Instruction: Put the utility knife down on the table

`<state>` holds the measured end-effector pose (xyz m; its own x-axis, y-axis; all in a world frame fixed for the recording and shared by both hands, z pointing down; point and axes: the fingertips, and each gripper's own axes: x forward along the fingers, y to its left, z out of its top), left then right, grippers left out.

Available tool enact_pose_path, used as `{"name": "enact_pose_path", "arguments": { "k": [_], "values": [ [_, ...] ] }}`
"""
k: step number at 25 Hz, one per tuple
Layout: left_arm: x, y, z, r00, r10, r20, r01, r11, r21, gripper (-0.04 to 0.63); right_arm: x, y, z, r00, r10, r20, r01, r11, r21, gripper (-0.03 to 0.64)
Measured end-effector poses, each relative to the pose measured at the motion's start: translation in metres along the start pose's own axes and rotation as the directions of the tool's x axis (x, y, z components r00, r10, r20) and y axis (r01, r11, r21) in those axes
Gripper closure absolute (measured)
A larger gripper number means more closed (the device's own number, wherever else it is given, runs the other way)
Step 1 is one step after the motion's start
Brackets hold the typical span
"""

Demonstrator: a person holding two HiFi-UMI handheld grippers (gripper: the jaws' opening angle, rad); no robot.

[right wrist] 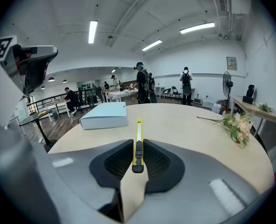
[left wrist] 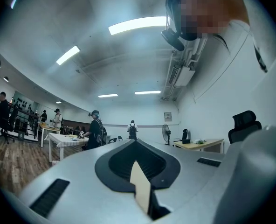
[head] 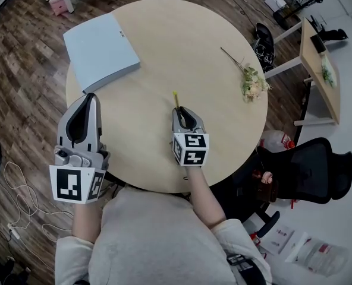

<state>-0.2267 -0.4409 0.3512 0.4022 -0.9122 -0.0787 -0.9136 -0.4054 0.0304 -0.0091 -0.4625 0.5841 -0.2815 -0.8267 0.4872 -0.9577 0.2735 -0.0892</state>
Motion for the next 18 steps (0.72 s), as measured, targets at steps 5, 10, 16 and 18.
{"name": "enact_pose_path", "arguments": {
  "k": [5, 10, 16, 18],
  "values": [
    [-0.001, 0.013, -0.006, 1.0, 0.015, -0.013, -0.015, 1.0, -0.004, 0.588, 0.023, 0.002, -0.024, 0.997, -0.002, -0.082, 0.001, 1.0, -0.011, 0.543],
    [-0.002, 0.02, -0.01, 0.999, 0.031, -0.027, -0.031, 1.0, -0.004, 0.588, 0.038, 0.006, -0.044, 0.988, 0.002, -0.151, -0.011, 0.998, -0.055, 0.543],
    [-0.002, 0.031, -0.018, 0.998, 0.051, -0.044, -0.052, 0.999, -0.007, 0.588, 0.052, 0.009, -0.063, 0.977, 0.008, -0.211, -0.021, 0.998, -0.059, 0.541],
    [-0.001, 0.033, -0.019, 0.997, 0.055, -0.048, -0.055, 0.998, -0.008, 0.588, 0.055, 0.008, -0.067, 0.974, 0.004, -0.228, -0.018, 0.998, -0.059, 0.543]
  ]
}}
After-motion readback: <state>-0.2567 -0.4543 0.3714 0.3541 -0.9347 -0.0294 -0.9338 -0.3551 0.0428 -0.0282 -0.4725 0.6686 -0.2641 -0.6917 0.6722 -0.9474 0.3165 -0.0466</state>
